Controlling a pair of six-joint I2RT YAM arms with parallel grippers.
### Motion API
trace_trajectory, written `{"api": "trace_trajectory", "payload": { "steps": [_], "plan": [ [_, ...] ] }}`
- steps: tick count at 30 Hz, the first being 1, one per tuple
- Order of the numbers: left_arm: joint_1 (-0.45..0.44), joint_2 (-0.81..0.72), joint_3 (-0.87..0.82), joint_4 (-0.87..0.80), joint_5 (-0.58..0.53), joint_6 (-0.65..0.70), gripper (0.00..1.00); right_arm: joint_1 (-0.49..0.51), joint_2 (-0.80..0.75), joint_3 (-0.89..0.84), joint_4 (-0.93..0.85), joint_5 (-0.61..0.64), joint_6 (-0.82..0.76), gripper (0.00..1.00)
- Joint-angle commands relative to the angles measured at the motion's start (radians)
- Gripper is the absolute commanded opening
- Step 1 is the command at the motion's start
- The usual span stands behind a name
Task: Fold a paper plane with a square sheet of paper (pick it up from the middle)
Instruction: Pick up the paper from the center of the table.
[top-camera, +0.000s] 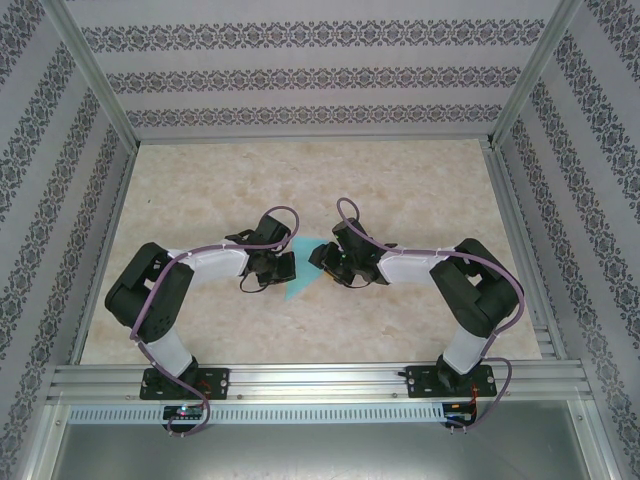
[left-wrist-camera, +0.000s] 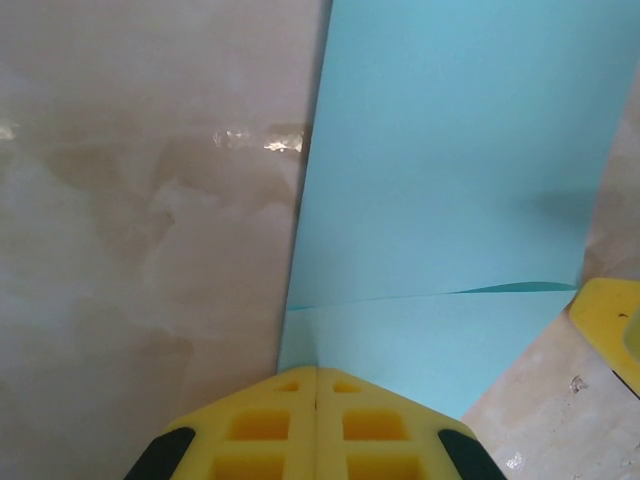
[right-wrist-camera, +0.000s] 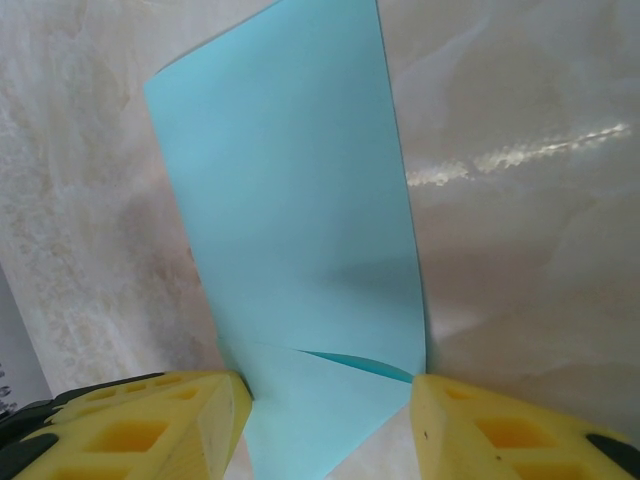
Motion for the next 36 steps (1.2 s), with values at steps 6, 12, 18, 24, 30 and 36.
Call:
{"api": "trace_trajectory", "payload": {
  "steps": [6,12,18,24,30,36],
  "plan": [
    [0.016,0.021,-0.036,-0.023,-0.025,-0.007,0.04,0.012,0.027,0.033,-0.012,0.009,-0.004,0.50],
    [0.016,0.022,-0.036,-0.021,-0.022,-0.006,0.04,0.013,0.047,0.039,0.018,-0.020,0.006,0.49],
    [0.016,0.025,-0.037,-0.024,-0.026,-0.005,0.04,0.014,0.015,0.025,-0.015,0.024,0.009,0.49],
    [0.016,0.025,-0.037,-0.024,-0.029,-0.005,0.04,0.008,-0.017,0.015,-0.033,0.040,-0.005,0.50],
    [0.015,0.024,-0.040,-0.023,-0.026,-0.005,0.04,0.008,0.024,0.016,0.037,-0.022,0.012,0.49],
    [0.016,0.023,-0.040,-0.022,-0.023,-0.004,0.04,0.012,0.034,0.024,0.038,-0.033,0.014,0.49]
  ]
}}
